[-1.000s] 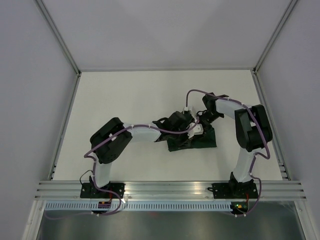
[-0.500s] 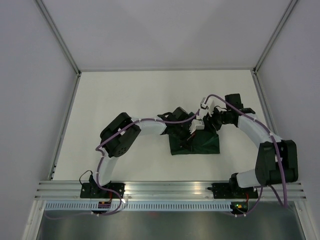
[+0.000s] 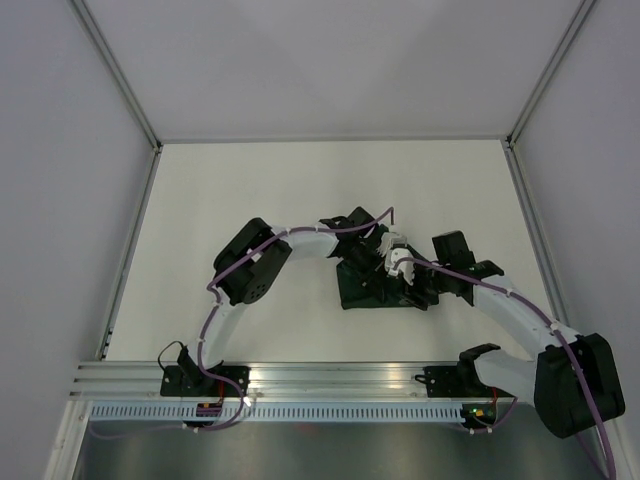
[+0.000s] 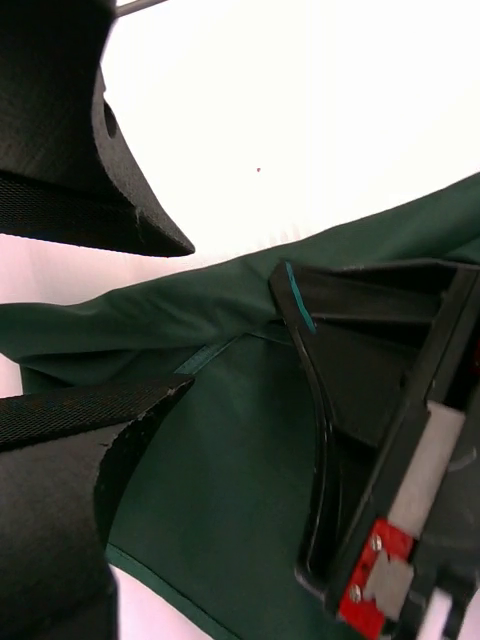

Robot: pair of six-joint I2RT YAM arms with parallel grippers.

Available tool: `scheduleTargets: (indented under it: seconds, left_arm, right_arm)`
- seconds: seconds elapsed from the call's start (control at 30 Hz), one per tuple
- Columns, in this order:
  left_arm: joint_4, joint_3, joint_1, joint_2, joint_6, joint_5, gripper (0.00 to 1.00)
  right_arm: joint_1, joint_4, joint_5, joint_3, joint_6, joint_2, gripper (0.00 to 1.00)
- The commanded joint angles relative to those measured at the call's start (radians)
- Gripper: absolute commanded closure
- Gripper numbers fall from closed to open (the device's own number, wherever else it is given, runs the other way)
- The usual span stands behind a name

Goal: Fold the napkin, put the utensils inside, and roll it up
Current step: Roll the napkin with the utensil

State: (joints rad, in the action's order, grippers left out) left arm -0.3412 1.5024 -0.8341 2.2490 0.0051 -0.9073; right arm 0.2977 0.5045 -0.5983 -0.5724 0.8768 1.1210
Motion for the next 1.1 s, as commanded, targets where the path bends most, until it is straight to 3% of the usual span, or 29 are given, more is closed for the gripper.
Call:
scheduleTargets:
  seconds: [0.0, 0.33, 0.73, 0.87, 1.07]
  left_arm:
    - [-0.124, -0.010, 0.015, 0.089, -0.036, 0.139, 0.98]
    - [-0.177, 0.059, 0.038, 0.149, -0.082, 0.114, 0.98]
    - [-0.214, 0.116, 0.067, 0.201, -0.123, 0.032, 0.98]
    - [-0.216, 0.122, 0.072, 0.201, -0.129, 0.024, 0.97]
    - [-0.159, 0.124, 0.093, 0.166, -0.206, 0.022, 0.79]
  right_arm:
    - [0.033, -0.047, 0.044, 0.020, 0.031, -0.032, 0.44]
    - [0.187, -0.144, 0.161, 0.089, 0.002, -0.018, 0.43]
    - [0.236, -0.267, 0.247, 0.137, 0.004, 0.026, 0.51]
    - [0.241, -0.247, 0.244, 0.115, 0.011, 0.069, 0.69]
    - [0.239, -0.235, 0.219, 0.074, 0.010, 0.157, 0.87]
